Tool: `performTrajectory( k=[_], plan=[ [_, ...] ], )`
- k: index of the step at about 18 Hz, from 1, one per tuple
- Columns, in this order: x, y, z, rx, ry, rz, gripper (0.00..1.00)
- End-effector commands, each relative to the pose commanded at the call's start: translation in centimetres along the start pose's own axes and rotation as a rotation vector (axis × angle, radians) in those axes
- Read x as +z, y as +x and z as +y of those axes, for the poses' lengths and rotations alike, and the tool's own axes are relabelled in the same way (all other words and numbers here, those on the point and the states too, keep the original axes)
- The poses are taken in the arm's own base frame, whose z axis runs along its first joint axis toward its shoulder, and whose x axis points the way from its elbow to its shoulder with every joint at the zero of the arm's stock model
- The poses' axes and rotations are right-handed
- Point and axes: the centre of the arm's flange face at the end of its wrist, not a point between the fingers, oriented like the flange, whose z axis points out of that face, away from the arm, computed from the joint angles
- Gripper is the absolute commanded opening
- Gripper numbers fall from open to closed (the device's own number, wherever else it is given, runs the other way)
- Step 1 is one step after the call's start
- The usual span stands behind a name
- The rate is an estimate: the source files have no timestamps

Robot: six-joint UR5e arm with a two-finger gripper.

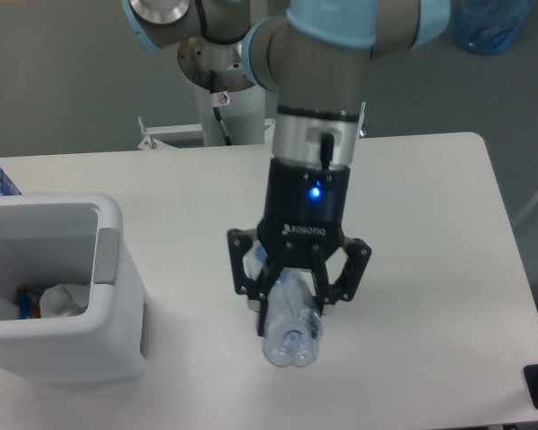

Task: Place the trash in the trash can
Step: 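Carry the hanging bottle over the white bin and lower it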

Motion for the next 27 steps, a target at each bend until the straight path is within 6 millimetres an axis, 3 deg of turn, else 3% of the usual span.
performTrajectory(
  k=[8, 11, 13, 17, 21, 27],
  plan=[
    [-1.2, 7.0, 0.1, -0.036, 0.011, 0.061, 0.56],
    [-0.8, 9.4, 0.8, -0.026, -0.005, 0.089, 0.56],
    [-0.6, 9.9, 0.8, -0.023, -0.007, 0.095, 0.56],
    [1.5, 12.4, 1.8, 0.008, -0.038, 0.134, 0.56],
    [2.4, 16.5, 3.1, 0.038, -0.066, 0.183, 0.56],
    [4.6, 18.6, 4.2, 0.059, -0.099, 0.215, 0.56]
  ],
)
